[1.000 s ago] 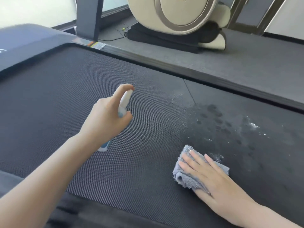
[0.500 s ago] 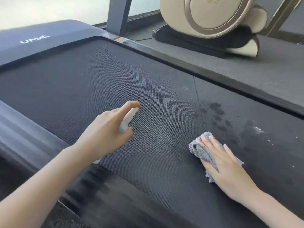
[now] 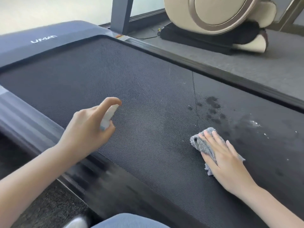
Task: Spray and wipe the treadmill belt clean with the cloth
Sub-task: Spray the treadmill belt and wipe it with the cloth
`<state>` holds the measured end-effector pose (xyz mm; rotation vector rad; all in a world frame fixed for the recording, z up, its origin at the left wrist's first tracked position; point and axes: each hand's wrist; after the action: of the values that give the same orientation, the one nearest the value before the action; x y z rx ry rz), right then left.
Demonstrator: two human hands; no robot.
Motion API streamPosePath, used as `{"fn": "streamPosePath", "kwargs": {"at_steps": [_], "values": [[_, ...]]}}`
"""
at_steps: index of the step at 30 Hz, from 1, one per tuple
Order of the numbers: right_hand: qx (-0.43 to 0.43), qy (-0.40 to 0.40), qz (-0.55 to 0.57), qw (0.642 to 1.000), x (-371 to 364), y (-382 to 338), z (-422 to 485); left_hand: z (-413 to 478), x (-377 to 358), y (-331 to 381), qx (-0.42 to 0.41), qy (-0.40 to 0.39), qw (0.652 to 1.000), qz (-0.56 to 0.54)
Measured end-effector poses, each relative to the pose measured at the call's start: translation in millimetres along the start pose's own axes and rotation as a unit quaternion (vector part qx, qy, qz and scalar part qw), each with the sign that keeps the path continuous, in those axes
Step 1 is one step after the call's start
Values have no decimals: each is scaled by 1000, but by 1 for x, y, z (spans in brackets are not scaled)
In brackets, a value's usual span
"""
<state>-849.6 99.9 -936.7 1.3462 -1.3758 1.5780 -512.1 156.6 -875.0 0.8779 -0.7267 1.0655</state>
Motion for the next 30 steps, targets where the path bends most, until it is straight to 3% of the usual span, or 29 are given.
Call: {"fn": "streamPosePath", "kwargs": {"at_steps": [4,11,17,23,30], "values": [[-1,-3,-8,1000,1,-2,1,2,3,-3,-14,-38,999,-3],[-1,3,-23,1000,1,0,0,17,-8,-5,9,43,999,6],[1,10,-29,1000,1,0,0,58,-30,-2,-29,17,999,-19],[-1,21,-44,999,-3,2,1,88,-49,-6,-39,51,997,-33],[0,50,-22,999,-11,6,3,132,-63,-16,-53,12,998,-35]]}}
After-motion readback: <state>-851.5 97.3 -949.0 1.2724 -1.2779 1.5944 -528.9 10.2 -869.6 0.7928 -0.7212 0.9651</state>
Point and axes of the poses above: each hand's wrist, its own z-axis towards the middle knuckle, its own x-axis out of the back of the hand, y = z × x, and after that the axes turned 9 degrees about -x, right-handed
